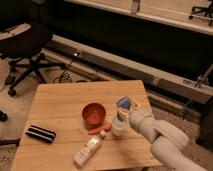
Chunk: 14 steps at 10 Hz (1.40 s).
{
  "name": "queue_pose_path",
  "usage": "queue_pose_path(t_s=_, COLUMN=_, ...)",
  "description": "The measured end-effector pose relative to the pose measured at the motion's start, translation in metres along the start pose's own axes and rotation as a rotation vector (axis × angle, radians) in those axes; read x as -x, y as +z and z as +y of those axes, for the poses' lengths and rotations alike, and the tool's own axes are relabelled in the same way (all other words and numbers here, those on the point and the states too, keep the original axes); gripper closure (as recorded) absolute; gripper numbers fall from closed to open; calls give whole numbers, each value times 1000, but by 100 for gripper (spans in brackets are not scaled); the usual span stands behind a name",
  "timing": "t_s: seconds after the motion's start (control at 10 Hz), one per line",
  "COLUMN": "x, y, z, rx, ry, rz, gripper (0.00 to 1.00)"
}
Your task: Place the white sponge in the ceramic cup
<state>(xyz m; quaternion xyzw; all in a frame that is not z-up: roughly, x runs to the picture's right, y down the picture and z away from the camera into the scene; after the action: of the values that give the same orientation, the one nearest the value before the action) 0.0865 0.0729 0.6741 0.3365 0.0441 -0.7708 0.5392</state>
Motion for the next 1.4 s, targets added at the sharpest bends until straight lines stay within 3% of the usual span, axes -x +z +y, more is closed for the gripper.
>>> queue_pose_path(t_s=0.3, x=4, y=19, z=-26, rx=-19, ry=-20, rz=23, gripper=100)
queue_pose_path(t_s=0.6, x=13, y=34, z=-52, rx=-46, ry=-52, rz=7, gripper=100)
queue_pose_path(t_s=1.0, x=22, y=28, z=-53, rx=-22, ry=-58, rz=-10, gripper=100)
queue_pose_path(t_s=1.4, x=21, y=17, z=-50, rx=-5, ry=-26, rz=17, gripper=100)
